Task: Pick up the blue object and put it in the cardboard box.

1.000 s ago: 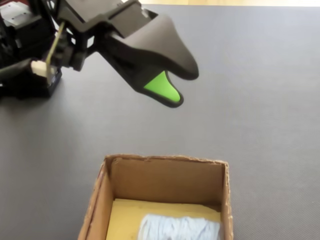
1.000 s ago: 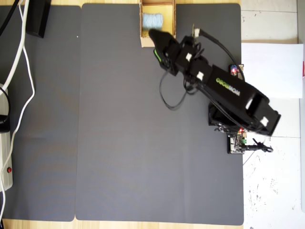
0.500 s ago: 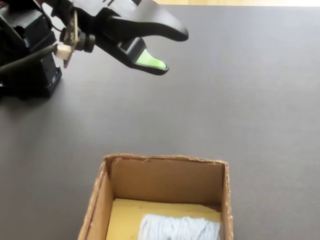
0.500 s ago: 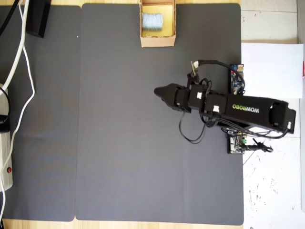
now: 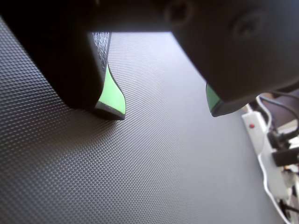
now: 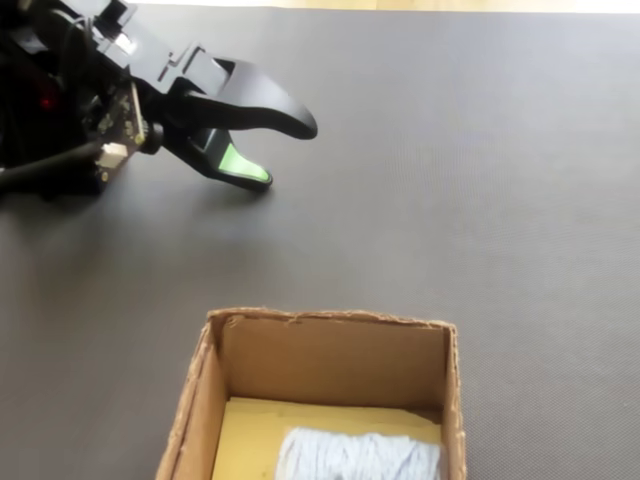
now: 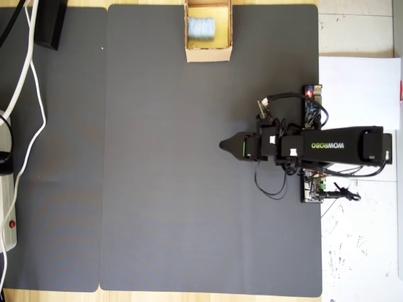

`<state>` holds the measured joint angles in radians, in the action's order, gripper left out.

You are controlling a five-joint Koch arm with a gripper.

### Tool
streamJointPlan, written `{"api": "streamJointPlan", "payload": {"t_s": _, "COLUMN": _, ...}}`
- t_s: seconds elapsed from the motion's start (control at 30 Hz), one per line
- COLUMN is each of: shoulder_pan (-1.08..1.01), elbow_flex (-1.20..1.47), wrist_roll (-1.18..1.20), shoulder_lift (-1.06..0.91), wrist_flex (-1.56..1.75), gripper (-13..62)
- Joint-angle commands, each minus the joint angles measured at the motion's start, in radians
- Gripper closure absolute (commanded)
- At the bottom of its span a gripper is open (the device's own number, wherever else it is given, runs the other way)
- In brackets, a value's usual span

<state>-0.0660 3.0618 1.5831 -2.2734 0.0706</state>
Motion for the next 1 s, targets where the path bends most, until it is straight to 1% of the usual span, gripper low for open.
{"api": "streamJointPlan", "payload": {"t_s": 0.0, "shoulder_pan": 0.009, "elbow_flex": 0.034, "wrist_roll": 0.025, "shoulder_lift": -0.095, "wrist_flex": 0.031, "gripper": 14.7}}
{"api": "streamJointPlan", "payload": {"t_s": 0.2, "shoulder_pan": 0.009, "elbow_flex": 0.057, "wrist_roll": 0.025, "shoulder_lift": -0.097, "wrist_flex": -0.002, "gripper": 14.7}}
{"api": "streamJointPlan", "payload": {"t_s": 0.37, "shoulder_pan": 0.003, "elbow_flex": 0.057, "wrist_roll": 0.02, "shoulder_lift": -0.095, "wrist_flex": -0.127, "gripper": 14.7}}
{"api": "streamJointPlan", "payload": {"t_s": 0.97, "shoulder_pan": -0.003, "elbow_flex": 0.057, "wrist_roll": 0.012, "shoulder_lift": -0.095, "wrist_flex": -0.124, "gripper": 15.2}}
